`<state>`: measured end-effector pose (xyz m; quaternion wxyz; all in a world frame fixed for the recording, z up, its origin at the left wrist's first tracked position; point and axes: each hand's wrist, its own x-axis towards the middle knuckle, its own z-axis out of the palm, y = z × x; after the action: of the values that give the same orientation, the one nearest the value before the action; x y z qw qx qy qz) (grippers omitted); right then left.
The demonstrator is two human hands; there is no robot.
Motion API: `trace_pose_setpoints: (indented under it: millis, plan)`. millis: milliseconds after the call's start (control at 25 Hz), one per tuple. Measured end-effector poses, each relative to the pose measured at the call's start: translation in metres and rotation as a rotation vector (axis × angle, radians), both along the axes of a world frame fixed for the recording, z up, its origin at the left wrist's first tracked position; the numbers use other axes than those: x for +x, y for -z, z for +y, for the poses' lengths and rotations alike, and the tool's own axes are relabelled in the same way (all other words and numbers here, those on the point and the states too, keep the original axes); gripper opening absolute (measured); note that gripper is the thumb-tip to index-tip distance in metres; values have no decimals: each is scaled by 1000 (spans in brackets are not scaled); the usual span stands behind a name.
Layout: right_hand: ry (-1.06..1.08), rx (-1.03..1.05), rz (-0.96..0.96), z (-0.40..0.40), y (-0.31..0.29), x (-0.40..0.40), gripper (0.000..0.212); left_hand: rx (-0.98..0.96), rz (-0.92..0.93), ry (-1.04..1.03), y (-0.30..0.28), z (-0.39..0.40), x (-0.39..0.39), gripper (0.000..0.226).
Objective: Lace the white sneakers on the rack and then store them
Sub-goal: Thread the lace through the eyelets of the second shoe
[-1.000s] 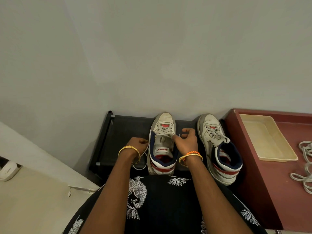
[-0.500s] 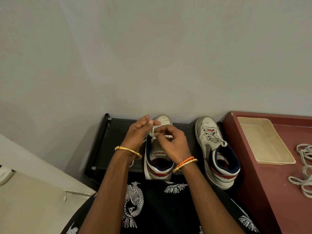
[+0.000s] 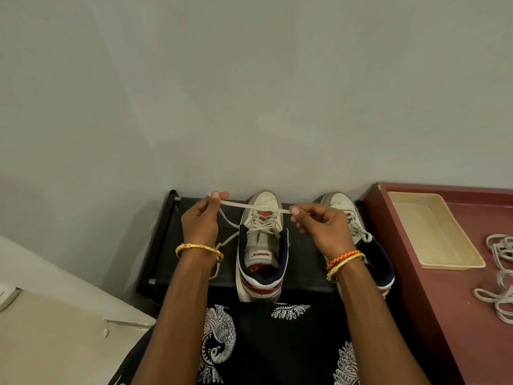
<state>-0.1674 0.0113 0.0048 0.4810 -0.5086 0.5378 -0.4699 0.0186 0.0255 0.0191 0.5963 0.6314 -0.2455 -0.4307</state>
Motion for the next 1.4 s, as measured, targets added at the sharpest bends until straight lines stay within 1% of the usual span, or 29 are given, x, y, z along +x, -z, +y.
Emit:
trace_pose_setpoints:
  millis: [120, 160, 200, 240, 280, 320, 360, 400, 440, 480, 520, 560, 640, 680, 720, 760, 840, 960, 1040, 1120, 1240, 1320, 1400]
  plan:
    - [6, 46, -53, -7, 6, -5, 18, 123, -94, -90, 11, 0, -1, 28]
    - [-14, 57, -71, -8, 7, -5, 18, 185, -172, -133, 15, -1, -1, 39]
    - [-41, 67, -78, -8, 8, -4, 17, 225, -298, -142, 19, -2, 0, 57]
    - [-68, 73, -73, -9, 9, -2, 15, 209, -452, -94, 23, -2, 1, 73]
    - [-93, 70, -49, -8, 11, 0, 13, 143, -601, 15, 25, -2, -1, 80]
    - [-104, 49, 1, -9, 14, 2, 11, 51, -730, 168, 27, -4, -6, 73]
    - [-105, 18, 58, -9, 15, 4, 10, -30, -816, 325, 29, -6, -13, 58]
    - [-94, -15, 101, -10, 17, 5, 10, -68, -850, 452, 32, -7, -20, 42]
    - [-80, -35, 120, -11, 18, 7, 9, -78, -838, 530, 36, -7, -27, 31]
    - [-63, -36, 119, -12, 20, 8, 9, -82, -788, 550, 40, -7, -32, 24]
    - [-47, -14, 118, -12, 22, 9, 7, -72, -750, 524, 43, -8, -35, 20]
    - [-30, 29, 140, -12, 26, 11, 5, -54, -752, 477, 45, -10, -36, 19]
    - [-45, 173, 270, -12, 34, 12, 14, 31, -870, 435, 47, -14, -34, 22]
    - [-83, 247, 359, -12, 38, 13, 16, 90, -962, 459, 46, -14, -33, 25]
    - [-112, 293, 433, -13, 42, 15, 14, 133, -1043, 503, 45, -15, -34, 26]
    - [-109, 310, 475, -13, 42, 17, 10, 149, -1101, 541, 45, -14, -37, 27]
    - [-36, 308, 516, -16, 41, 20, 12, 151, -1160, 587, 46, -12, -44, 26]
    - [64, 355, 477, -20, 42, 19, 13, 165, -1162, 589, 51, -12, -43, 24]
    - [47, 384, 450, -21, 43, 18, 11, 179, -1147, 571, 54, -14, -42, 22]
    - [-7, 364, 481, -22, 45, 17, 7, 196, -1105, 552, 56, -16, -40, 21]
    - [5, 347, 479, -23, 47, 17, 5, 219, -1087, 592, 58, -17, -38, 21]
    - [56, 402, 419, -24, 49, 18, 9, 221, -1111, 611, 58, -17, -39, 22]
    - [109, 474, 318, -26, 49, 19, 13, 213, -1121, 610, 59, -17, -40, 23]
